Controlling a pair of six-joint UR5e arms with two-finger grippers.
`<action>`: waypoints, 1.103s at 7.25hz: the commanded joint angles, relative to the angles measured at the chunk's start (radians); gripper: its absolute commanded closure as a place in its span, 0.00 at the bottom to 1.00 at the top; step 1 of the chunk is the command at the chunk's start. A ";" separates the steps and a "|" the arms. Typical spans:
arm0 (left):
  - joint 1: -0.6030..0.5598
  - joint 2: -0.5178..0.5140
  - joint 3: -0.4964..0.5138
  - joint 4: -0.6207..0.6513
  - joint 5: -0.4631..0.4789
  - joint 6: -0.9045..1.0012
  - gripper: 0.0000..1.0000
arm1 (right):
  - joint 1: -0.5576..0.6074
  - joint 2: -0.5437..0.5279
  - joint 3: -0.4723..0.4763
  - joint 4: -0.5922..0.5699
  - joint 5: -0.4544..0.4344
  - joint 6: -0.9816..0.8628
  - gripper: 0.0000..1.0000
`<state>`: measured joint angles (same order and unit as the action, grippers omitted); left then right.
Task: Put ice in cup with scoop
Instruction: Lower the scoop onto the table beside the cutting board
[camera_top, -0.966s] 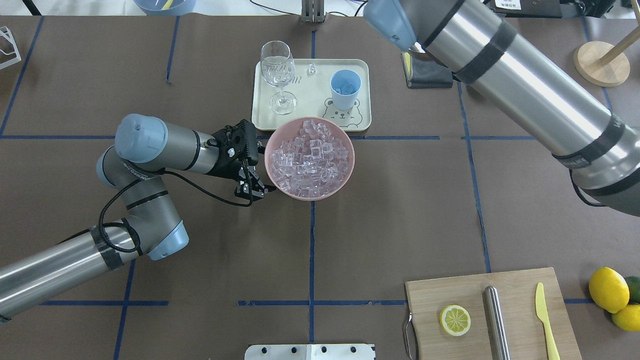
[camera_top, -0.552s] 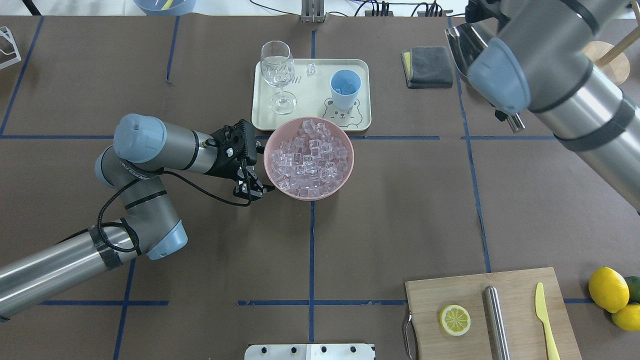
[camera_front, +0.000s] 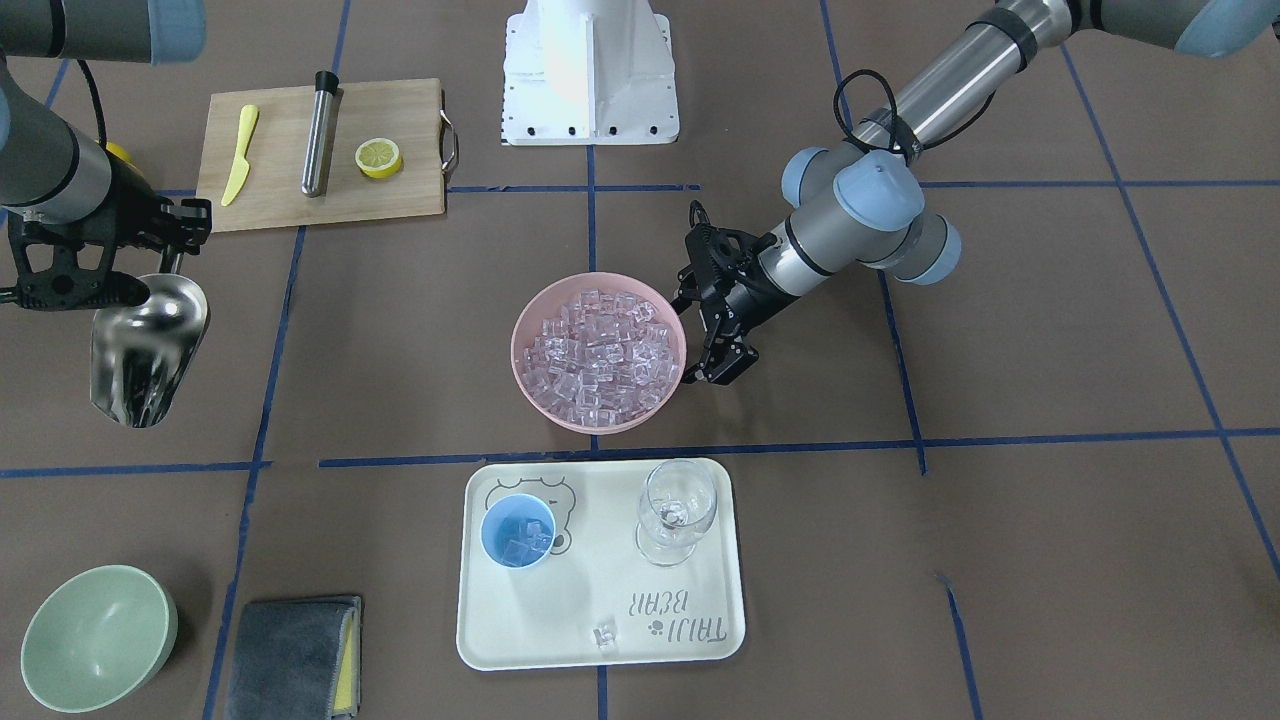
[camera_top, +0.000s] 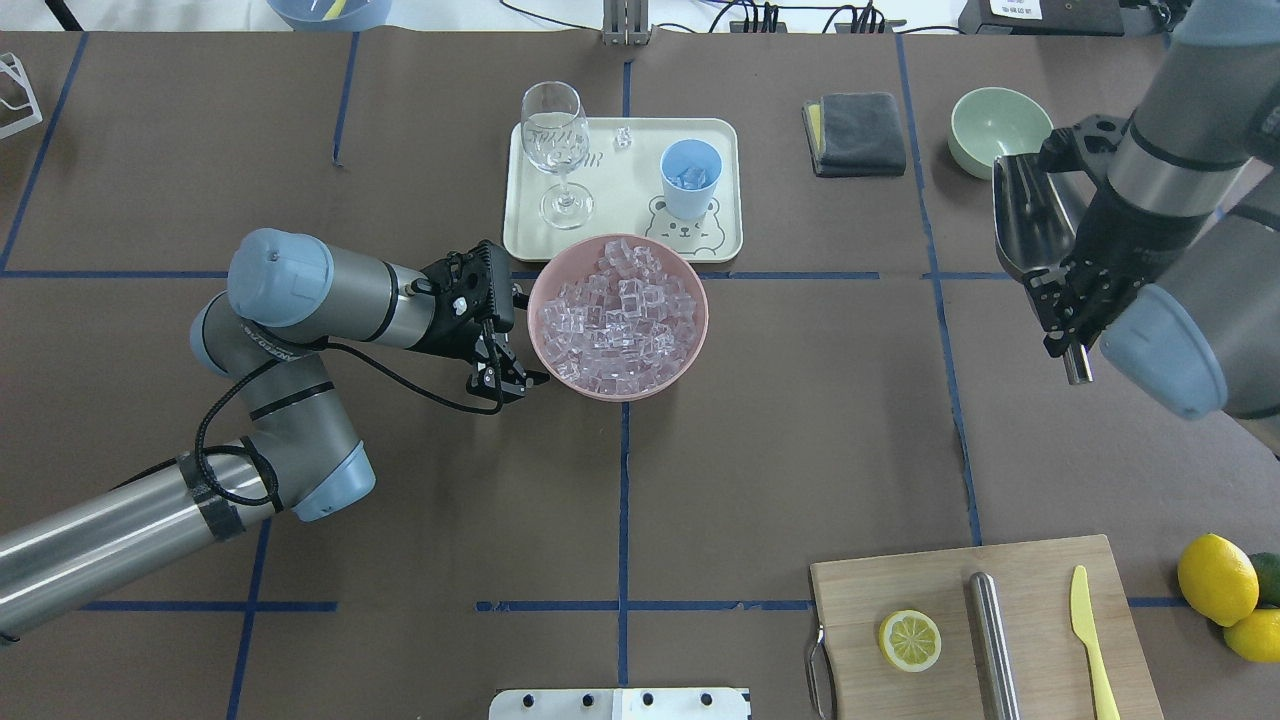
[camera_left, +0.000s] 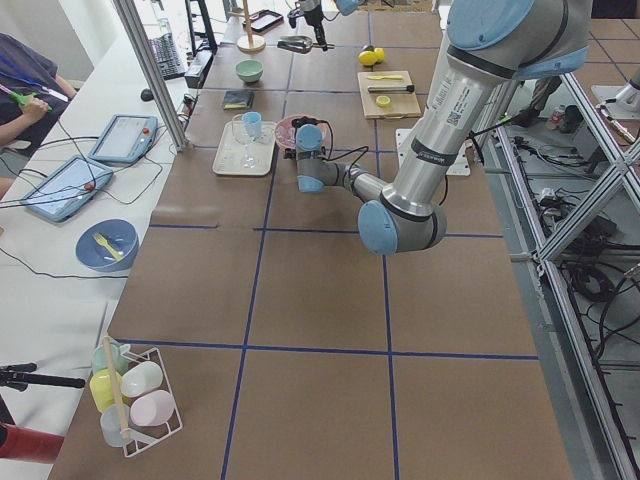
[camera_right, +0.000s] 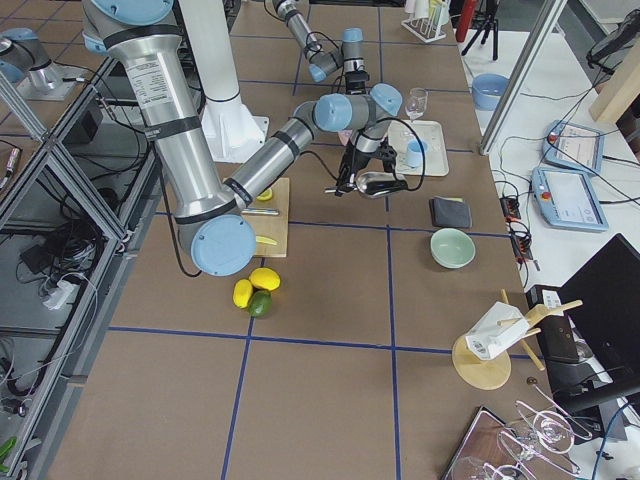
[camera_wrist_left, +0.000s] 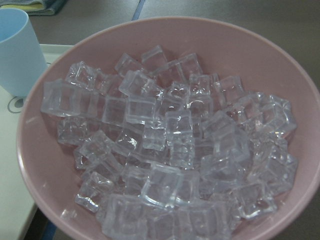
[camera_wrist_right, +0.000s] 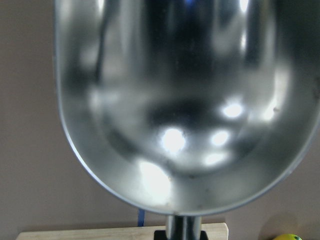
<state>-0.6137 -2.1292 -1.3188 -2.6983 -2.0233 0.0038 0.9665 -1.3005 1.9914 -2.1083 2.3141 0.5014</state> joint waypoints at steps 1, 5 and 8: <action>0.000 0.002 0.001 0.002 0.000 0.001 0.00 | -0.082 -0.167 -0.022 0.328 -0.008 0.174 1.00; 0.003 0.002 0.003 0.005 0.001 0.001 0.00 | -0.196 -0.255 -0.075 0.429 -0.048 0.296 1.00; 0.003 0.002 0.003 0.005 0.001 0.001 0.00 | -0.215 -0.253 -0.089 0.429 -0.042 0.307 1.00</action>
<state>-0.6106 -2.1276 -1.3162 -2.6938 -2.0218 0.0046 0.7565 -1.5546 1.9108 -1.6810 2.2685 0.8040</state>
